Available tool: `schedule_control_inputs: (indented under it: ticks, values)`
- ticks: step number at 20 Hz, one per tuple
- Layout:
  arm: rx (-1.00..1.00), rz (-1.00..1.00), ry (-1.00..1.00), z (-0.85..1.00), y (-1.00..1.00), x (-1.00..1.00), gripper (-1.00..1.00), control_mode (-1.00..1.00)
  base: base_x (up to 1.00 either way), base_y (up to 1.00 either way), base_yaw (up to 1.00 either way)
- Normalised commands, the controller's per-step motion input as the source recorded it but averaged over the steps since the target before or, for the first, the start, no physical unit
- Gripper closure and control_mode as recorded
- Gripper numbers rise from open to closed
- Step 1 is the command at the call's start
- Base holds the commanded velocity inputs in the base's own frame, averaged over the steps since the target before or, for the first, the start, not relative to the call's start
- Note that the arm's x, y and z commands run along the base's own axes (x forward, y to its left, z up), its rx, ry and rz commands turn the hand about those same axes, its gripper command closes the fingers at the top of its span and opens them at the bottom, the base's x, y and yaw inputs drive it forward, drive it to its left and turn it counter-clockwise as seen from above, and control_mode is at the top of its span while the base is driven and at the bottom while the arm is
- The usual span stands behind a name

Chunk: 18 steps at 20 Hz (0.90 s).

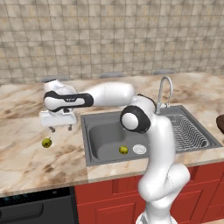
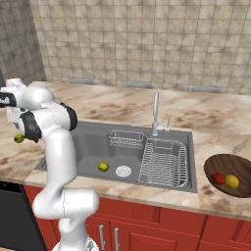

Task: There is a mixed pile of frozen fruits and vegetables on the counter. Locate all the frozen vegetables and place the items in a bowl on the counter. Take all the frozen fruits and defrost them in a running sink.

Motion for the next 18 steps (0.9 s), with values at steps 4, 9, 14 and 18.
schedule_control_inputs:
  ticks: [4,9,14,18]
  values:
    - [-0.01,-0.12,-0.04,0.00,0.54,0.06,-1.00,-1.00,0.00,0.00,0.00]
    - [0.00,-0.07,-0.02,-0.09,0.38,0.07,-1.00,-1.00,0.00,0.00,0.00]
    - [0.00,-0.02,0.00,-0.49,0.10,0.15,-1.00,-1.00,0.00,0.00,0.00]
    - [0.01,0.00,-0.01,-0.50,-0.03,0.20,-1.00,-1.00,0.00,0.00,0.00]
